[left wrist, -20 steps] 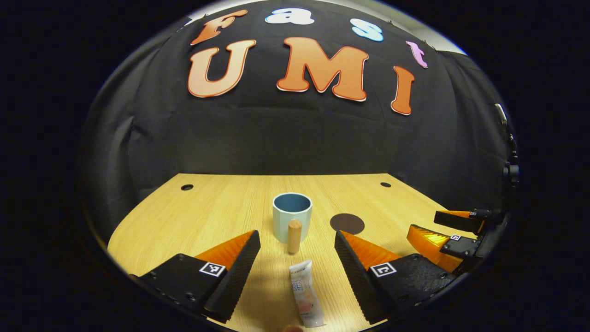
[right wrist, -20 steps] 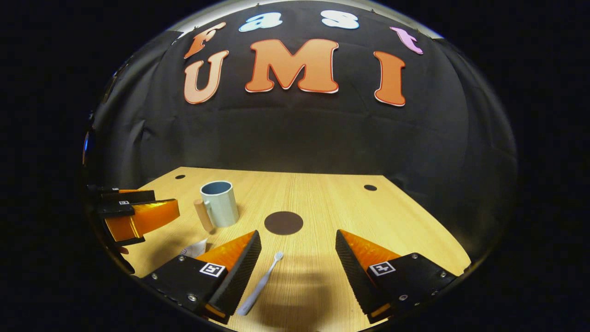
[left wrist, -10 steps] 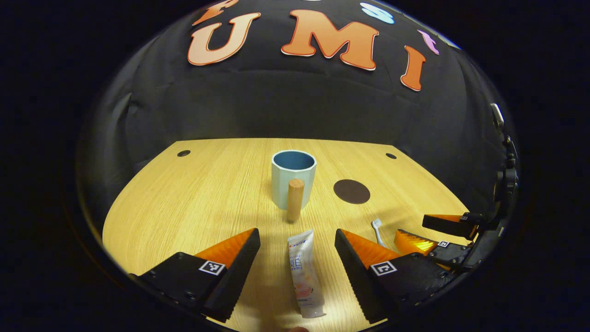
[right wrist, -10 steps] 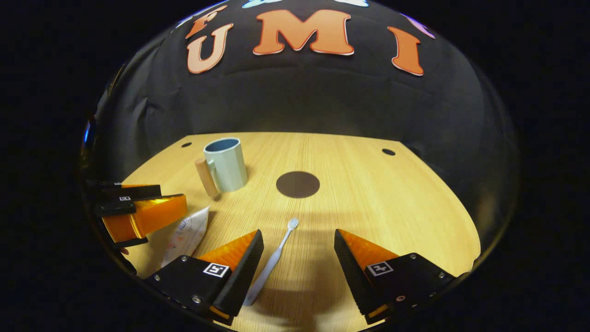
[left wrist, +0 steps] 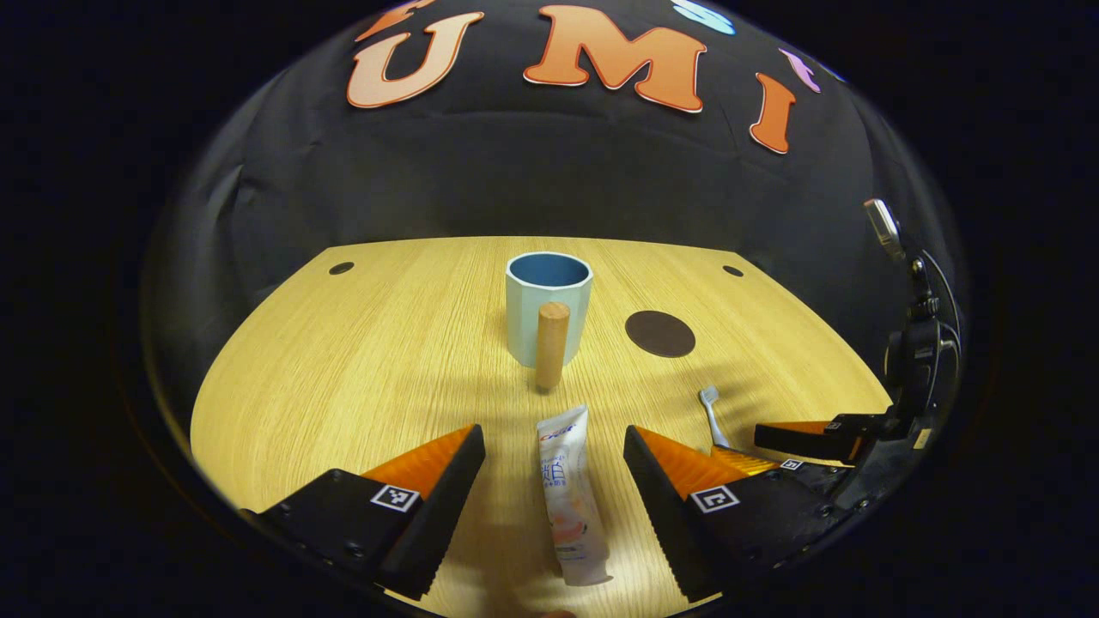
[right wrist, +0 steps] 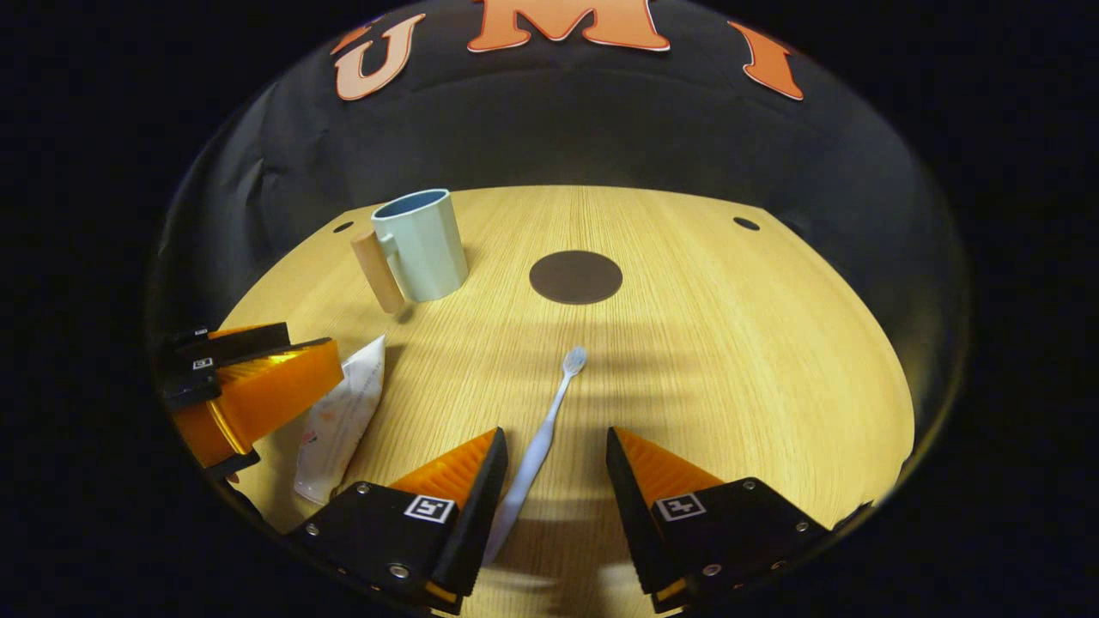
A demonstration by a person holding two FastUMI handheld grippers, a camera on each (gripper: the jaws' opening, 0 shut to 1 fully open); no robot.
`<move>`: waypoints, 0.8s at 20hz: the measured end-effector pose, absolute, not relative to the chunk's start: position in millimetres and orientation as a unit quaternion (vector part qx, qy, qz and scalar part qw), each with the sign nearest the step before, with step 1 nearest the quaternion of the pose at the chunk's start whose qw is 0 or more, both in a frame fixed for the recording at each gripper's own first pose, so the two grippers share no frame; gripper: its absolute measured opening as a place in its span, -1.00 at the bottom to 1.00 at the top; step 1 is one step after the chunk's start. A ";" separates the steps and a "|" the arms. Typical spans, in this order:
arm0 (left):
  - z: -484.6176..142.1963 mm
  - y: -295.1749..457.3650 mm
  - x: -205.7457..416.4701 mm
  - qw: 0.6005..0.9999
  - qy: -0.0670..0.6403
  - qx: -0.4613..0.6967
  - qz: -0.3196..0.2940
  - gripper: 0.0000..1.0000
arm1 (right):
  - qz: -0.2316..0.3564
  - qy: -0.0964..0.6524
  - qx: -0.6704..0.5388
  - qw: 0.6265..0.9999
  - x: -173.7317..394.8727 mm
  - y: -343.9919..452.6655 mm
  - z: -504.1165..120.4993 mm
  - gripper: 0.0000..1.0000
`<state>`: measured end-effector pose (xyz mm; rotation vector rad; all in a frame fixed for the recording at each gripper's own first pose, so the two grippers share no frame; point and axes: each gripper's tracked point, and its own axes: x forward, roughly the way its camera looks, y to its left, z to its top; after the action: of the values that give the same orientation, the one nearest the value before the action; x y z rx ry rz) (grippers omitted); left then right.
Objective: Put the toothbrush and toothpaste on the desktop into the cup, then pick up the cup and place it on the coaster on the desktop.
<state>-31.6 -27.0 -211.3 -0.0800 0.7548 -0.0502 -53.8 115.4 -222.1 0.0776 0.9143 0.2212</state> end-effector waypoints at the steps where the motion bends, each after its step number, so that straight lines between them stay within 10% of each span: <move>1: -211.4 -26.5 -32.8 0.928 0.370 -0.042 -0.023 1.00 | 0.103 0.433 0.033 0.895 -50.4 114.9 -220.8 0.36; 9: -216.8 -24.4 -35.1 0.922 0.384 -0.050 -0.016 0.96 | 0.146 0.457 0.000 0.877 -59.1 103.3 -225.0 0.00; 12: -217.5 -25.3 -35.3 0.920 0.389 -0.052 -0.015 0.96 | 0.130 0.466 0.031 0.875 -54.3 98.2 -227.7 -0.59; 16: -216.3 -26.7 -34.2 0.916 0.397 -0.048 -0.024 0.96 | 0.143 0.462 0.034 0.874 -50.5 106.0 -226.8 -0.79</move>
<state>-34.2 -26.7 -216.3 -0.0995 0.8166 -0.0494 -50.5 106.0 -226.8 0.0707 0.9657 0.2994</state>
